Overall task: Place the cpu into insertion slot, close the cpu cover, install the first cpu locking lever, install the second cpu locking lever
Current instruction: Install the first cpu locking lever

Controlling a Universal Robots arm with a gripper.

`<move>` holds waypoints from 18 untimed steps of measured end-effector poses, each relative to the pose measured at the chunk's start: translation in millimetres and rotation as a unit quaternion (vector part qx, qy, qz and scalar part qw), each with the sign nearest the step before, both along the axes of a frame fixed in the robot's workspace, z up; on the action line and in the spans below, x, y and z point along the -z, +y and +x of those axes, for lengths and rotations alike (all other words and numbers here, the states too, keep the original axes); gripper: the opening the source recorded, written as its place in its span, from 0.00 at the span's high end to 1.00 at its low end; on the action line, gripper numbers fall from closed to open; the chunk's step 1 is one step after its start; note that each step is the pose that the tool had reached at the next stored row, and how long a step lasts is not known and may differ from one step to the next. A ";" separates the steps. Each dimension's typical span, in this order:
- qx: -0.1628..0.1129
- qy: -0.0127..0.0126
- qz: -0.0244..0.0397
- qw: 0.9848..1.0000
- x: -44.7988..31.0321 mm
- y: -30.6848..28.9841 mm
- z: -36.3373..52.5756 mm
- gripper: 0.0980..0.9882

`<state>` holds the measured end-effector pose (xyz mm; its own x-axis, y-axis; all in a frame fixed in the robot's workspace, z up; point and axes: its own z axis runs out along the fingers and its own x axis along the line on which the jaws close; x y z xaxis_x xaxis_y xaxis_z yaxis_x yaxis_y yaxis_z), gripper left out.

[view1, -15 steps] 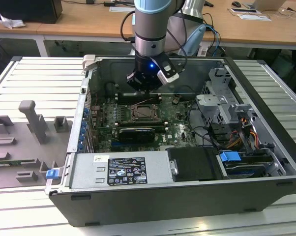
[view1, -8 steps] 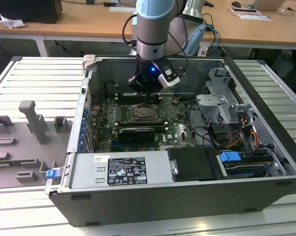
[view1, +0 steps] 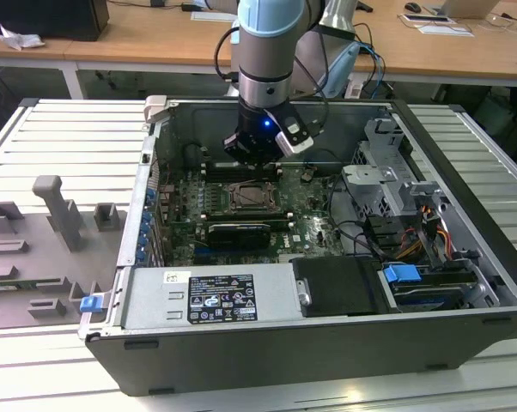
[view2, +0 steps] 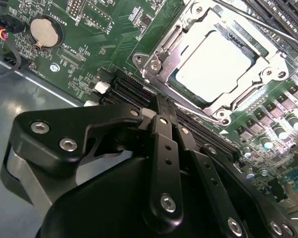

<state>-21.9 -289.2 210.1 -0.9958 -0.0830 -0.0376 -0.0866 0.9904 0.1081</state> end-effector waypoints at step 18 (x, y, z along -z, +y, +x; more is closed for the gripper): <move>0.000 0.000 -0.005 1.000 8.7 0.3 2.4 0.99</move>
<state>-19.5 -288.9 201.4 -0.9959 -0.0832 -0.0368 -0.0865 0.9913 0.0991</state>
